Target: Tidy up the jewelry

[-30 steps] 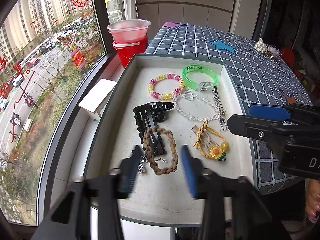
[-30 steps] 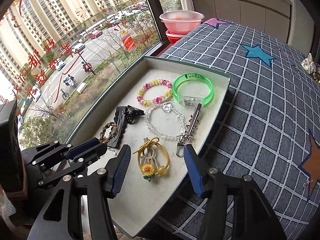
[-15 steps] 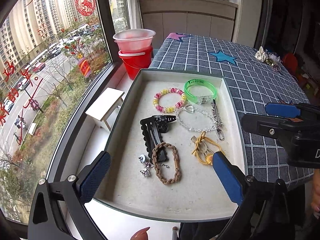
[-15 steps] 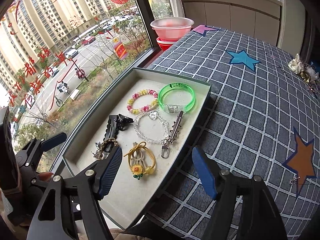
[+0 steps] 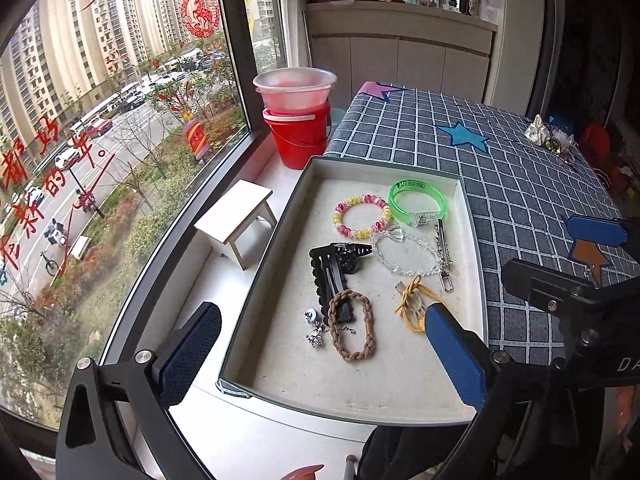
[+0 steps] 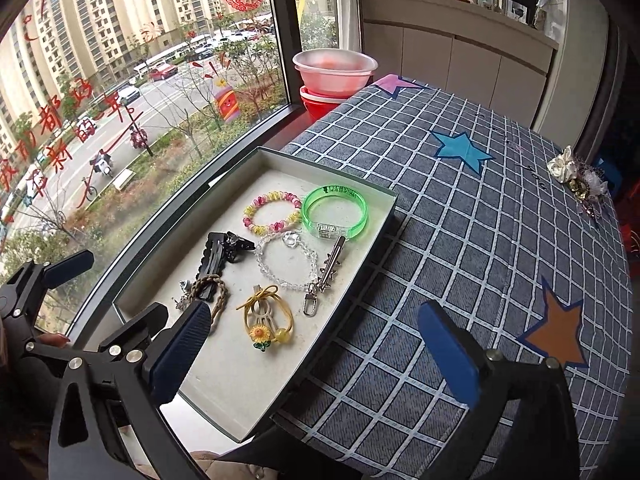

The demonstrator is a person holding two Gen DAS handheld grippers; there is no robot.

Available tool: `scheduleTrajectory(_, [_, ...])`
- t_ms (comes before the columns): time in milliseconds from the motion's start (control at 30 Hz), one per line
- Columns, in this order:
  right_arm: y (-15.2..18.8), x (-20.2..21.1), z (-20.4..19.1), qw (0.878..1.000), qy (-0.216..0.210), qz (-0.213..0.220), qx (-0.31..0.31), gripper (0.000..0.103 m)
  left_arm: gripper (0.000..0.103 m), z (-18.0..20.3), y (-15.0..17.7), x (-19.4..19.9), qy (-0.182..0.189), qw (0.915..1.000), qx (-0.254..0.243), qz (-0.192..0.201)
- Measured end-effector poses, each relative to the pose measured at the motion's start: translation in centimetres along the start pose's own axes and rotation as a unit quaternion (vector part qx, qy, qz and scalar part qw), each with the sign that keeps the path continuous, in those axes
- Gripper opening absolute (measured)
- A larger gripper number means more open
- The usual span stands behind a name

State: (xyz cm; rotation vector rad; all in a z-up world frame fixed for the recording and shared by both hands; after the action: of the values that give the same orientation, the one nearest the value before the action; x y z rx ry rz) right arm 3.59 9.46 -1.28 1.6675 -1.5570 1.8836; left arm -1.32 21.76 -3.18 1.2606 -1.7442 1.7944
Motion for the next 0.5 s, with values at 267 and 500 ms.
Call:
scheduleTrajectory(267, [-0.34, 0.85, -0.56, 0.999, 0.026, 0.003, 0.020, 0.103, 0.103, -0.57, 0.40, 0.34, 0.004, 0.9999, 0.009, -0.008])
scheduleTrajectory(500, [-0.35, 0.72, -0.90, 0.999, 0.028, -0.001, 0.025, 0.103, 0.103, -0.68, 0.52, 0.50, 0.000, 0.9999, 0.008, -0.007])
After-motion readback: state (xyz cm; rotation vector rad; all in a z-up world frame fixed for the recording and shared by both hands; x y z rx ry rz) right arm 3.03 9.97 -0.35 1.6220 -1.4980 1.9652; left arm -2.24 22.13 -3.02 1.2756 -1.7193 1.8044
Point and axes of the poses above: each gripper's, at about its wrist camera, not at the fingertips, and x roughly against the way its jaws point, z to its right, y to its underside, the point moved 6 cm from there along -x, roughly the way its jaws point, and after that the axes turned 6 degrees about -y, right-handed, at the moved point
